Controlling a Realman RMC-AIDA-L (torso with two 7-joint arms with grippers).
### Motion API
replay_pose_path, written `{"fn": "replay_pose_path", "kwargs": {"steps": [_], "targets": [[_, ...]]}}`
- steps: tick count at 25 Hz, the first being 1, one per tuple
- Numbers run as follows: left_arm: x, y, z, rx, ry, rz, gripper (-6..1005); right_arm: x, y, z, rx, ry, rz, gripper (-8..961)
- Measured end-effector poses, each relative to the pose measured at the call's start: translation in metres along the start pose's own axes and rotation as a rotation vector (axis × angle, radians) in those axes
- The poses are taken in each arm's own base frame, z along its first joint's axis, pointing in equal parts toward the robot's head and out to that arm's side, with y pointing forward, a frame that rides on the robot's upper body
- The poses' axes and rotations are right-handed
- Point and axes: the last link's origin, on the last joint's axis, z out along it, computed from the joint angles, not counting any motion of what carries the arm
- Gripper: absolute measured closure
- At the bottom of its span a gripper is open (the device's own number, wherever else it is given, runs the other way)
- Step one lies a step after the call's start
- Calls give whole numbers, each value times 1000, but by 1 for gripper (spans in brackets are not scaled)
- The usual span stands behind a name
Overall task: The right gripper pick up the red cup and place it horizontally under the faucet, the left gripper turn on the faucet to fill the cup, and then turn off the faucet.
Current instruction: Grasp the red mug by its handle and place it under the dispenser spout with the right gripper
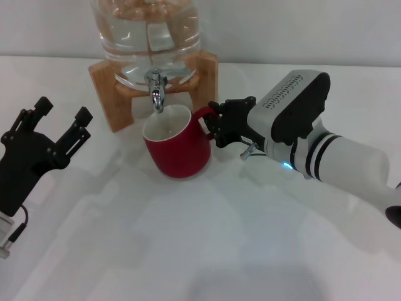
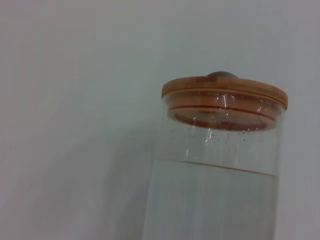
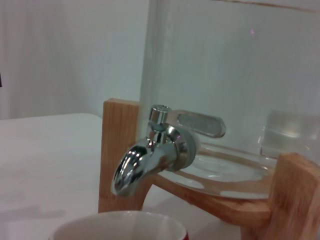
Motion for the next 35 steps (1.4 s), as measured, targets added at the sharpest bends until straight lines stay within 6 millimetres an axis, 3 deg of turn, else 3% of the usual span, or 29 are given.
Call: {"fn": "replay_pose_path", "kwargs": {"steps": [13, 35], "targets": [[-2, 1, 3, -4, -6, -5, 141, 1, -7, 1, 26, 23, 16, 803], [-4, 1, 3, -3, -14, -10, 141, -6, -2, 5, 14, 12, 33, 812]]}}
